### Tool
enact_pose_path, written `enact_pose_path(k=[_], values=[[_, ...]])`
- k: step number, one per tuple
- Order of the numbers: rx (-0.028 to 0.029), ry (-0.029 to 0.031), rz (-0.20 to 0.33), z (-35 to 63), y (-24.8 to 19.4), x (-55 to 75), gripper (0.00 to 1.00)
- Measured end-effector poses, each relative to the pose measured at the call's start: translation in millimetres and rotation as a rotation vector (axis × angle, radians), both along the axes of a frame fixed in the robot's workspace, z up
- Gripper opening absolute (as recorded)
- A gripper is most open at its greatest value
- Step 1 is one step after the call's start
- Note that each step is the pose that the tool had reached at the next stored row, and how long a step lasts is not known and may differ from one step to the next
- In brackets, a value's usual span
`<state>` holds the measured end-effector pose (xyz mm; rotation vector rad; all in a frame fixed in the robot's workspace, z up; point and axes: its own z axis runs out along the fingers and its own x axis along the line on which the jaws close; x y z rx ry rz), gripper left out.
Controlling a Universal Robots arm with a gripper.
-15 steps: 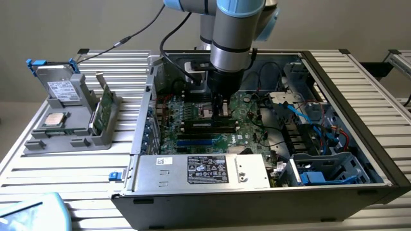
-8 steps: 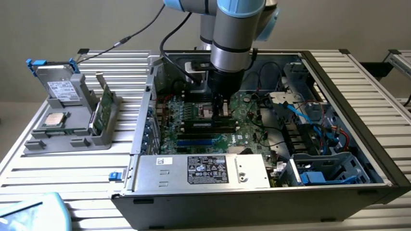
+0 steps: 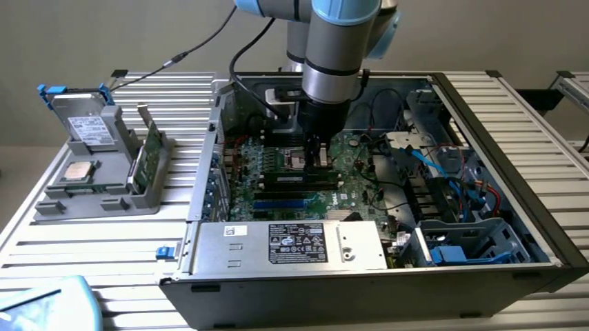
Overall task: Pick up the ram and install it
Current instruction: 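Insert the ram into the slot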
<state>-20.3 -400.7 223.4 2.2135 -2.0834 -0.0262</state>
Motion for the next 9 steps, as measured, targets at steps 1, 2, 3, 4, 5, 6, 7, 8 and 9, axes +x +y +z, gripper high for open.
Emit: enact_pose_path(k=[1,2,3,4,5,6,7,8,9], values=[[0.0001,0.0000,0.000,0.0,0.0,0.0,0.14],[0.0000,0.0000,0.000,0.0,-0.1,0.0,0.14],[0.0000,0.0000,0.000,0.0,-0.1,0.0,0.14],[0.0001,0.0000,0.000,0.0,-0.2,0.0,0.14],[0.0000,0.0000,0.000,0.0,-0.2,0.0,0.14],[0.0000,0.0000,0.000,0.0,-0.3,0.0,0.14],[0.0000,0.0000,0.000,0.0,-0.3,0.0,0.14],[0.0000,0.0000,0.000,0.0,-0.3,0.0,0.14],[0.0000,0.0000,0.000,0.0,-0.3,-0.1,0.14]])
